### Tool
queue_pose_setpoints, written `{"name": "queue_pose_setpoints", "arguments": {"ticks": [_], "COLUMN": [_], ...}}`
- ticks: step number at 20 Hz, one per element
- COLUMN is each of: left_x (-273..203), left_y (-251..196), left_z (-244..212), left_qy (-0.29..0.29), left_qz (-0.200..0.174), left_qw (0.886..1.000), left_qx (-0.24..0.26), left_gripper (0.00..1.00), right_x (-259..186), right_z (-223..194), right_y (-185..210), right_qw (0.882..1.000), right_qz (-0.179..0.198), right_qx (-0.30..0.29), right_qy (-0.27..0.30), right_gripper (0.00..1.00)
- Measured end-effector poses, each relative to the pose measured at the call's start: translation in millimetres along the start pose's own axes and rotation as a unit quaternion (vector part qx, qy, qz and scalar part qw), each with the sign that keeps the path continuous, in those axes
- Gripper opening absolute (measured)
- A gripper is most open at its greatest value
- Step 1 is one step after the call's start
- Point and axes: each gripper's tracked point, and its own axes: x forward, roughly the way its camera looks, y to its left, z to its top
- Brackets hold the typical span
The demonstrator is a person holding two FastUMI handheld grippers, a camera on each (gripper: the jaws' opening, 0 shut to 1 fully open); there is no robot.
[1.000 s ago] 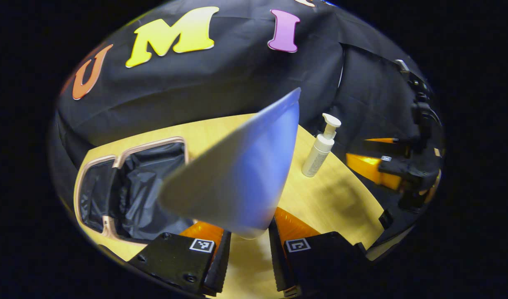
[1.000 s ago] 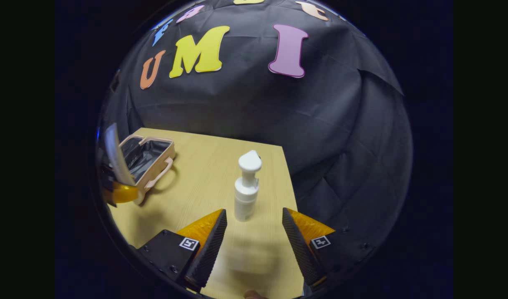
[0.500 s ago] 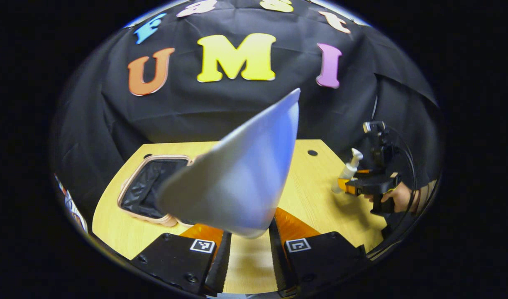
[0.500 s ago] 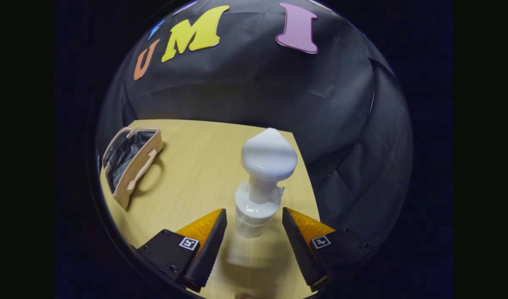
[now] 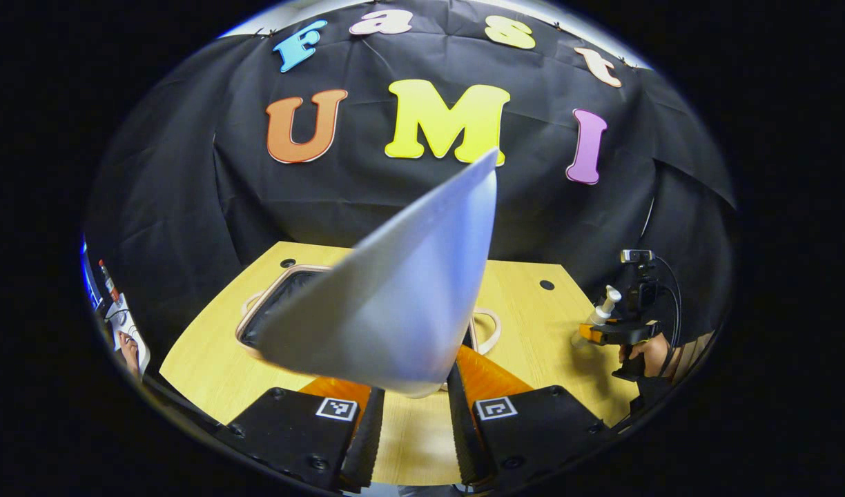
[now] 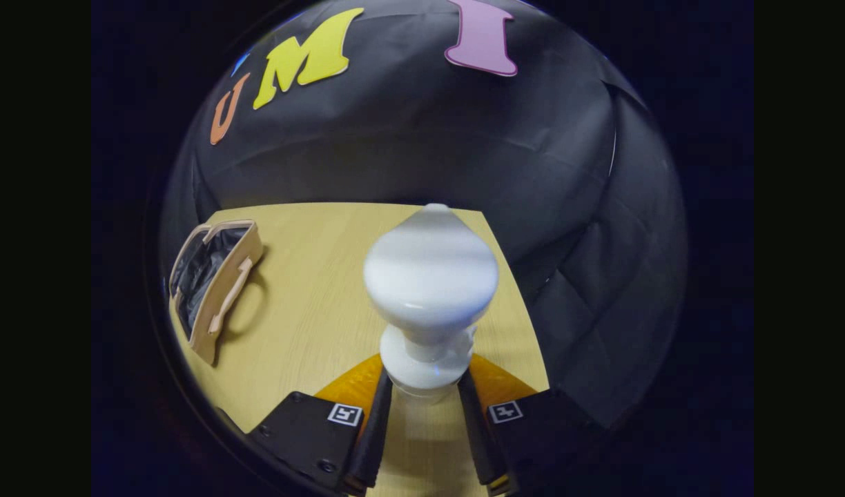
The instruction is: First open the suitcase, pack the skin care products into it, and then close the suitcase.
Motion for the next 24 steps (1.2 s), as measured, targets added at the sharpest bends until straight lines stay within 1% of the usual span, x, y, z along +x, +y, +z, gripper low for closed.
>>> {"name": "queue_pose_setpoints", "arguments": {"ticks": [3, 6, 10, 12, 13, 14, 15, 16, 17, 18, 19, 21, 24], "left_x": [8, 19, 59, 87, 102, 117, 132, 148, 160, 172, 180, 187, 188], "left_y": [18, 29, 45, 50, 49, 50, 51, 50, 49, 48, 48, 50, 46], "left_z": [0, 2, -5, -19, -27, -34, -42, -55, -67, -78, -87, -108, -130], "left_qy": [-0.001, -0.003, 0.015, 0.041, 0.056, 0.07, 0.083, 0.101, 0.117, 0.134, 0.148, 0.186, 0.231], "left_qz": [-0.001, -0.013, -0.031, -0.038, -0.046, -0.051, -0.052, -0.05, -0.05, -0.052, -0.052, -0.045, -0.047], "left_qw": [1.0, 1.0, 0.999, 0.998, 0.997, 0.996, 0.994, 0.992, 0.99, 0.988, 0.986, 0.98, 0.97], "left_qx": [0.006, 0.005, 0.011, 0.014, 0.021, 0.032, 0.044, 0.052, 0.053, 0.051, 0.049, 0.051, 0.055], "left_gripper": [0.48, 0.48, 0.48, 0.48, 0.48, 0.48, 0.48, 0.48, 0.48, 0.48, 0.48, 0.48, 0.48], "right_x": [-27, -68, -126, -153, -161, -171, -177, -183, -188, -194, -198, -208, -221], "right_z": [6, 18, 37, 39, 38, 37, 32, 29, 24, 21, 18, 14, 12], "right_y": [10, 29, 59, 74, 81, 87, 90, 91, 92, 91, 91, 86, 81], "right_qw": [1.0, 0.999, 0.996, 0.995, 0.995, 0.994, 0.995, 0.996, 0.996, 0.997, 0.997, 0.997, 0.997], "right_qz": [0.008, 0.028, 0.048, 0.052, 0.056, 0.059, 0.058, 0.053, 0.049, 0.045, 0.042, 0.03, 0.018], "right_qx": [0.009, 0.022, 0.056, 0.064, 0.064, 0.062, 0.058, 0.051, 0.045, 0.042, 0.042, 0.044, 0.053], "right_qy": [-0.01, -0.029, -0.051, -0.057, -0.058, -0.061, -0.06, -0.057, -0.055, -0.054, -0.052, -0.05, -0.049], "right_gripper": [0.49, 0.49, 0.49, 0.49, 0.47, 0.49, 0.49, 0.46, 0.49, 0.46, 0.49, 0.49, 0.49]}}
